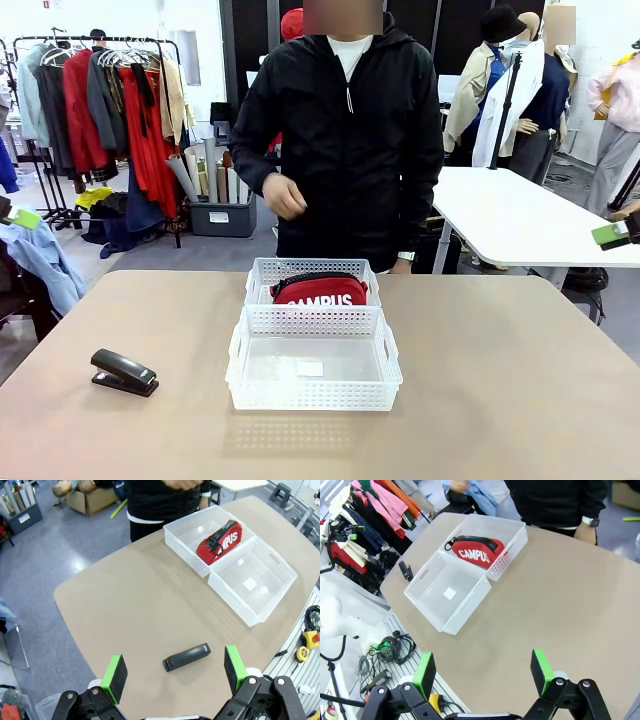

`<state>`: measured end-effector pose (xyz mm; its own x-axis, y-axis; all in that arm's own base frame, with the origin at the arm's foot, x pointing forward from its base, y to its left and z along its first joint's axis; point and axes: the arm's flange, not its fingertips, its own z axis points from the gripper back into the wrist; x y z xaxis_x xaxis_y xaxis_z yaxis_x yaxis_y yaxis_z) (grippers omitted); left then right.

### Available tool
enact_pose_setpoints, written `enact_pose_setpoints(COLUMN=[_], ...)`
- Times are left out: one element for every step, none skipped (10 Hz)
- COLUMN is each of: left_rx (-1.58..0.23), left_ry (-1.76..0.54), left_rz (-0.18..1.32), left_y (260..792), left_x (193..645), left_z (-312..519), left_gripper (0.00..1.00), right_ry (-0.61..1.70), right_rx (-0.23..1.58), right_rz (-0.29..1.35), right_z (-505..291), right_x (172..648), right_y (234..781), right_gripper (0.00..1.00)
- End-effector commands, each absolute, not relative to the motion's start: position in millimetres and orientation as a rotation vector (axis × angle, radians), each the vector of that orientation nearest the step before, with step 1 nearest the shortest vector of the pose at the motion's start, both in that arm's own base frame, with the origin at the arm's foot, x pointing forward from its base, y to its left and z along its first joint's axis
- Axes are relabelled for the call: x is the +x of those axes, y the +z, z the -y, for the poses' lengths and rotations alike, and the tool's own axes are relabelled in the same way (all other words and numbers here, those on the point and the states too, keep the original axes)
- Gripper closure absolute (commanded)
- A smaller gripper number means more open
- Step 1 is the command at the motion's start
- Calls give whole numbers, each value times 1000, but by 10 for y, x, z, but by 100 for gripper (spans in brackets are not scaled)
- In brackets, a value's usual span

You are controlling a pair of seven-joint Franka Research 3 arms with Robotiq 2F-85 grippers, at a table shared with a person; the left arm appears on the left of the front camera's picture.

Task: Distribute items into two baskets.
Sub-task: Pick up the Stapler that the person points to.

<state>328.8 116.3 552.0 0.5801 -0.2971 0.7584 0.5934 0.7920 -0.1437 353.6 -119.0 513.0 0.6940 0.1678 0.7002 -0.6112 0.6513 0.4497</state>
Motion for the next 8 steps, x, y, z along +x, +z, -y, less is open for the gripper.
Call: enact_pose_setpoints(left_rx=[-421, -421, -421, -421, -421, -421, -421, -421], left_ry=[-551, -551, -551, -551, -551, -551, -551, -551], left_rz=[806, 806, 806, 806, 806, 806, 806, 806], left_y=[5512, 5512, 5512, 5512, 5512, 5512, 5512, 5512], left_x=[3291, 3291, 3291, 3291, 3291, 3291, 3291, 3291], left_z=[-1172, -1172, -1172, -1172, -1172, -1172, -1172, -1172], left_gripper=[0, 0, 0, 0, 0, 0, 0, 0], right_ry=[483, 483, 483, 483, 483, 483, 483, 483], right_rx=[732, 732, 732, 732, 732, 732, 732, 732], right_rz=[662, 662, 662, 662, 662, 662, 662, 662], right_z=[1187, 1187, 1187, 1187, 1187, 1187, 1187, 1187], right_x=[3537, 3537, 3537, 3537, 3537, 3537, 3537, 3537], right_y=[5135, 5135, 5135, 5135, 5135, 5135, 5135, 5135], right_gripper=[0, 0, 0, 0, 0, 0, 0, 0])
